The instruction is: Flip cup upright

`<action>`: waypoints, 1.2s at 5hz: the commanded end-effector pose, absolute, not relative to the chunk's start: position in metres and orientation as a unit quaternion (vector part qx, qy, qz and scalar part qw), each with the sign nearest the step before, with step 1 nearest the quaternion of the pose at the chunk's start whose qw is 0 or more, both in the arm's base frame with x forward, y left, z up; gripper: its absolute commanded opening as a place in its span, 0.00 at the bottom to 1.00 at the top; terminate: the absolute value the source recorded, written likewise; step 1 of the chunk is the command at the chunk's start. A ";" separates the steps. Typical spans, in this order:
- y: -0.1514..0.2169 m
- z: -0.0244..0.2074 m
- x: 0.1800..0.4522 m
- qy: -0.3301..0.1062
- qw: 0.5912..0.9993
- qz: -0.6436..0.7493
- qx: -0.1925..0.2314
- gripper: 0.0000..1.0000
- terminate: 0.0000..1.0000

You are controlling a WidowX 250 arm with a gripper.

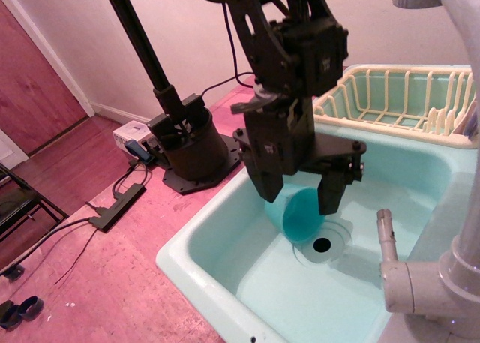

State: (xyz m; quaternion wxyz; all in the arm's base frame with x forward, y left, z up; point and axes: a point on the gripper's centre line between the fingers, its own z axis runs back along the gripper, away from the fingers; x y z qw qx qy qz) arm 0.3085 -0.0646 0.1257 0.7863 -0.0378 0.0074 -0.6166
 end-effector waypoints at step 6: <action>-0.080 0.106 0.277 0.083 0.746 -0.657 -0.069 0.00 0.00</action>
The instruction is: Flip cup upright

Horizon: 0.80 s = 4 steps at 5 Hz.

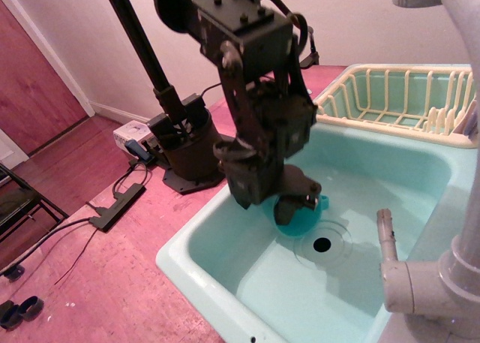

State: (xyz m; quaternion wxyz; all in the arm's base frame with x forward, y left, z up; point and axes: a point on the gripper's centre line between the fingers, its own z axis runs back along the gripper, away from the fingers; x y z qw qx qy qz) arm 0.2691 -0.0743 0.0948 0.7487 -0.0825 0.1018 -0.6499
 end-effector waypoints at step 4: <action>-0.080 0.129 0.292 -0.057 0.800 -0.597 0.003 0.00 0.00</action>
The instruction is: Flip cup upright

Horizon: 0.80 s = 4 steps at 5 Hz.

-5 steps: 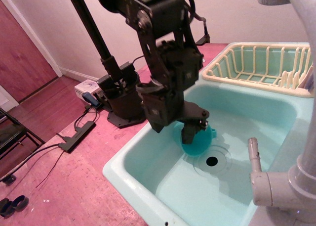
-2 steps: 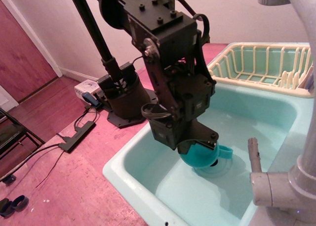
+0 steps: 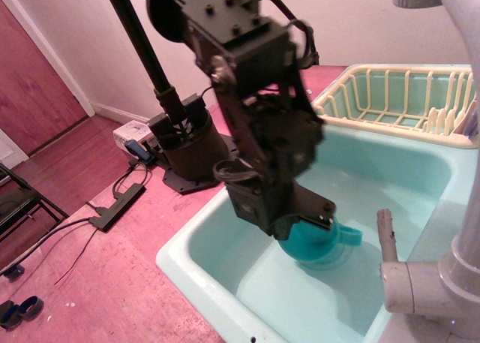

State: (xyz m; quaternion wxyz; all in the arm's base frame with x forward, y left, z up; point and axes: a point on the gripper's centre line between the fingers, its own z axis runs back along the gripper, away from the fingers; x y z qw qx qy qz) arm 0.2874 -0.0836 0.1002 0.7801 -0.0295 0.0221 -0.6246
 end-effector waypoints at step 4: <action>-0.118 0.102 0.296 -0.213 0.880 -0.424 0.009 1.00 1.00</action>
